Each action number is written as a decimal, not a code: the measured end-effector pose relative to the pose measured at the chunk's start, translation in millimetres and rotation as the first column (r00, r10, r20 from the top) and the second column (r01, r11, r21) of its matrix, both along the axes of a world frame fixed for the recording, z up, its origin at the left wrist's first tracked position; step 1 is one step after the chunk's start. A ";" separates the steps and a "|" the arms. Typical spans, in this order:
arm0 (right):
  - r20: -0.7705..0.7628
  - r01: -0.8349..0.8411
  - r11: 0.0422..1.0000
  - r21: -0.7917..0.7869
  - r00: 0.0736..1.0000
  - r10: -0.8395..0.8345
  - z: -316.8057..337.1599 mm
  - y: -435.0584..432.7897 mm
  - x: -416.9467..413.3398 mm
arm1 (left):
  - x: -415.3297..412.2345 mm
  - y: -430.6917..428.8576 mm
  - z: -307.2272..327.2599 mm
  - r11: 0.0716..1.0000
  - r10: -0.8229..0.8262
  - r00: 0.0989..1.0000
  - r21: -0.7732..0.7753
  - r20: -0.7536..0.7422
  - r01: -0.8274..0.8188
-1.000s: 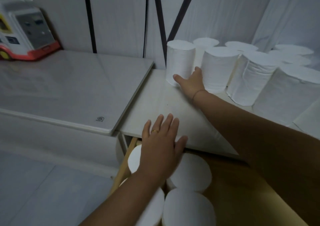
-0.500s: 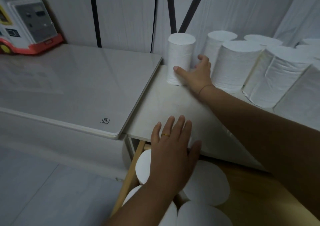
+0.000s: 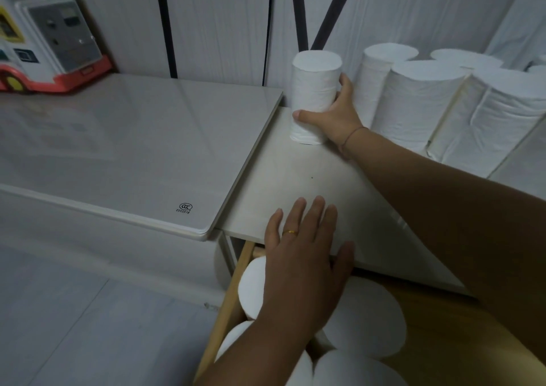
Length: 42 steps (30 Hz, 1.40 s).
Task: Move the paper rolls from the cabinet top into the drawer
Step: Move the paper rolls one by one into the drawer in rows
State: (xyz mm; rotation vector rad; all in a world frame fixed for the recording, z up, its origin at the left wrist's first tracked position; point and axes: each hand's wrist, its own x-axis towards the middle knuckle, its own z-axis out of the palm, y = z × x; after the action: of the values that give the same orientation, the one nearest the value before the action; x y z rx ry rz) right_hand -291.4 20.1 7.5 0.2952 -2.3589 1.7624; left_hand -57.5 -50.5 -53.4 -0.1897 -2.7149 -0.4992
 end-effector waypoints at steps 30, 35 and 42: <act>0.104 -0.089 0.995 0.045 0.991 0.084 4.6 93.8 149.6 | 9.4 2.7 2.2 0.998 -0.004 1.000 -0.066 0.001 0.004; 0.083 -0.128 0.992 0.005 0.988 0.127 9.6 73.2 137.3 | 9.4 1.1 -0.2 0.999 -0.019 1.000 -0.050 -0.001 0.018; 0.039 -0.057 0.998 0.015 0.998 0.056 4.1 62.2 135.0 | 7.9 0.5 -1.9 0.999 -0.031 0.999 -0.033 -0.014 0.030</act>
State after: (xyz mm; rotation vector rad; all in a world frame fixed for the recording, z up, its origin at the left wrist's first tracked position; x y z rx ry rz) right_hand -156.4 82.3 11.6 0.3366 -2.4149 1.7906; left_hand -49.6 -50.1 -55.3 -0.2425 -2.7111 -0.4610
